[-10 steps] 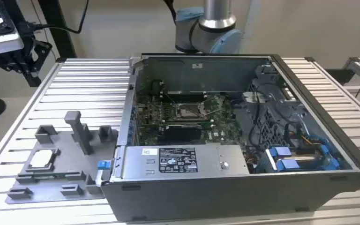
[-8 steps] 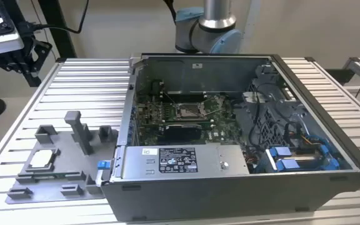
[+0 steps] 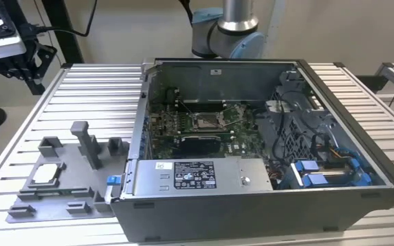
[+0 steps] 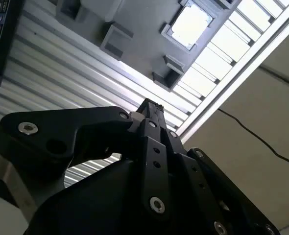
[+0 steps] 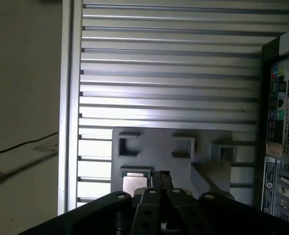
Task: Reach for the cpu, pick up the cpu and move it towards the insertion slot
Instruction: 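Reach for the cpu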
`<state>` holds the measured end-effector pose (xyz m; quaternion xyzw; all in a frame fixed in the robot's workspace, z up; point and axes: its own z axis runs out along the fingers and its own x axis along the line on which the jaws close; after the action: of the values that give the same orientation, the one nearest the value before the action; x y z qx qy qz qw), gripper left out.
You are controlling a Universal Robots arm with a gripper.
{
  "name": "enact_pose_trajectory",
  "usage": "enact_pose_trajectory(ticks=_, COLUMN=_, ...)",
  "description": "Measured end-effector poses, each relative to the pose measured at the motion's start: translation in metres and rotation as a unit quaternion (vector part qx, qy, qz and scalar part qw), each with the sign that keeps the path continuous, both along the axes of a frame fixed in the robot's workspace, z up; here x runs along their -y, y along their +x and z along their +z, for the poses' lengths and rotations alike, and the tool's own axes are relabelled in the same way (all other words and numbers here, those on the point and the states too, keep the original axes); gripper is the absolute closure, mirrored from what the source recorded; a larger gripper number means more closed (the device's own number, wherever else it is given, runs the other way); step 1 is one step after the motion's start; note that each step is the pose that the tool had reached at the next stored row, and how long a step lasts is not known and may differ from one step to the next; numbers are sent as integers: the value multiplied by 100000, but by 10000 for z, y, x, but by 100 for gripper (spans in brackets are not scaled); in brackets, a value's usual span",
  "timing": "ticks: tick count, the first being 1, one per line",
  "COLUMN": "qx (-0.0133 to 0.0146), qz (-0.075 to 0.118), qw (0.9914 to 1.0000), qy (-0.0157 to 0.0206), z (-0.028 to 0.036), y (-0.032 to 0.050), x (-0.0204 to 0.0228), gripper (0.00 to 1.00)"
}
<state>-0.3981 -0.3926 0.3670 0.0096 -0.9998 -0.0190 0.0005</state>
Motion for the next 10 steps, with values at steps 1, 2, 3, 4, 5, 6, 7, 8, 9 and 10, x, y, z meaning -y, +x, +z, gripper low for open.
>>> enact_pose_trajectory(ticks=1, qx=1, qz=-2, qw=100000, qy=0, z=0, y=-3, x=0, gripper=100)
enact_pose_trajectory(ticks=2, qx=4, qz=-3, qw=100000, qy=2, z=-1, y=-7, x=0, gripper=100)
enact_pose_trajectory(ticks=3, qx=11, qz=-6, qw=100000, qy=5, z=-1, y=-11, x=0, gripper=100)
enact_pose_trajectory(ticks=4, qx=14, qz=-8, qw=100000, qy=7, z=-2, y=-18, x=0, gripper=100)
enact_pose_trajectory(ticks=5, qx=8, qz=-11, qw=100000, qy=4, z=-1, y=-29, x=1, gripper=100)
enact_pose_trajectory(ticks=6, qx=10, qz=-5, qw=100000, qy=6, z=-1, y=-42, x=3, gripper=100)
enact_pose_trajectory(ticks=7, qx=9, qz=-7, qw=100000, qy=6, z=-1, y=-57, x=7, gripper=100)
enact_pose_trajectory(ticks=8, qx=2, qz=1, qw=100000, qy=4, z=-1, y=-70, x=17, gripper=100)
enact_pose_trajectory(ticks=9, qx=5, qz=2, qw=100000, qy=5, z=-1, y=-82, x=33, gripper=100)
enact_pose_trajectory(ticks=10, qx=7, qz=-2, qw=100000, qy=6, z=-1, y=-94, x=56, gripper=100)
